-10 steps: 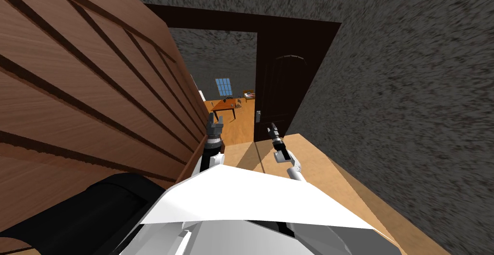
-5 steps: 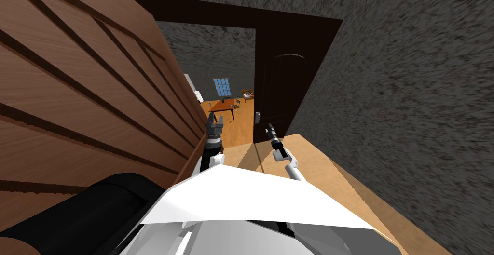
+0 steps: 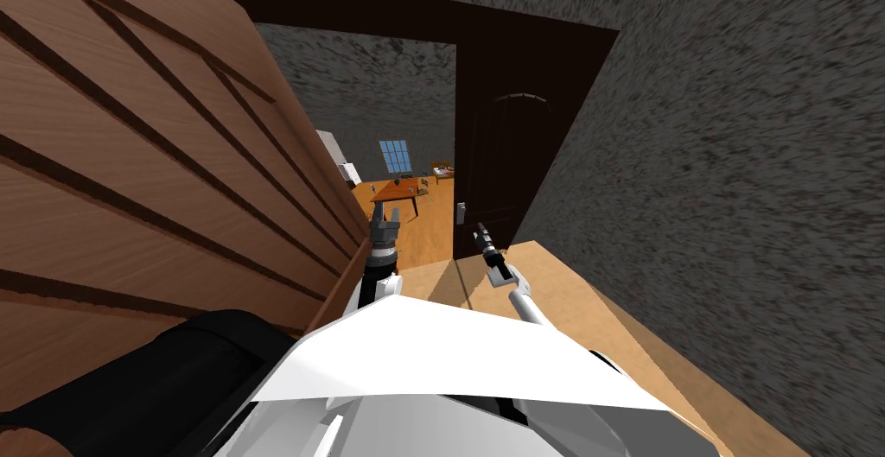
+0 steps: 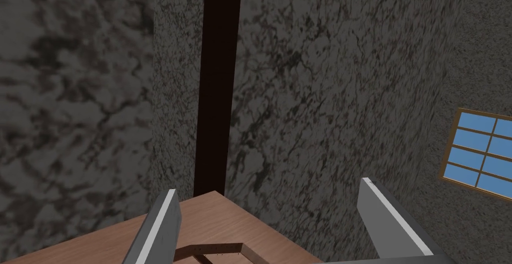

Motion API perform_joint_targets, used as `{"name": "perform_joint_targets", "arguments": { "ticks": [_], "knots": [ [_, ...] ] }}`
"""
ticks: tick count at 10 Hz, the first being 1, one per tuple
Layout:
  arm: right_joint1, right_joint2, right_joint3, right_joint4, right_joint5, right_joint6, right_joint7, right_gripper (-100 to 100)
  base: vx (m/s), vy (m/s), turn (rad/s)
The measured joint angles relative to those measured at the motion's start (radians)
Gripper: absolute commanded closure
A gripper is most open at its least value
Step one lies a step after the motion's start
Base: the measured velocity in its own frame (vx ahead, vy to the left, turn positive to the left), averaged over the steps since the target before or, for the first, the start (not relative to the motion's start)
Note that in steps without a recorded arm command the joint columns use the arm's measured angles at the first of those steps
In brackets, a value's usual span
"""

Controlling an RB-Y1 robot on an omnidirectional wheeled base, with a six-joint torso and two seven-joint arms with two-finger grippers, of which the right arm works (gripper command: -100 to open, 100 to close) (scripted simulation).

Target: Pull the door open

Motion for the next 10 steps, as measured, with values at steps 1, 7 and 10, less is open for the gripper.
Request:
{"name": "perform_joint_targets", "arguments": {
  "ticks": [1,7,10],
  "knots": [
    [-0.015,-0.001,0.005,0.023,0.003,0.001,-0.004,-100,0.092,0.024,-0.032],
    [-0.095,-0.013,0.037,0.159,0.019,-0.001,-0.026,-100,0.107,0.026,-0.036],
    [-0.130,-0.016,0.050,0.226,0.026,-0.010,-0.033,-100,0.116,0.027,-0.033]
  ]
}}
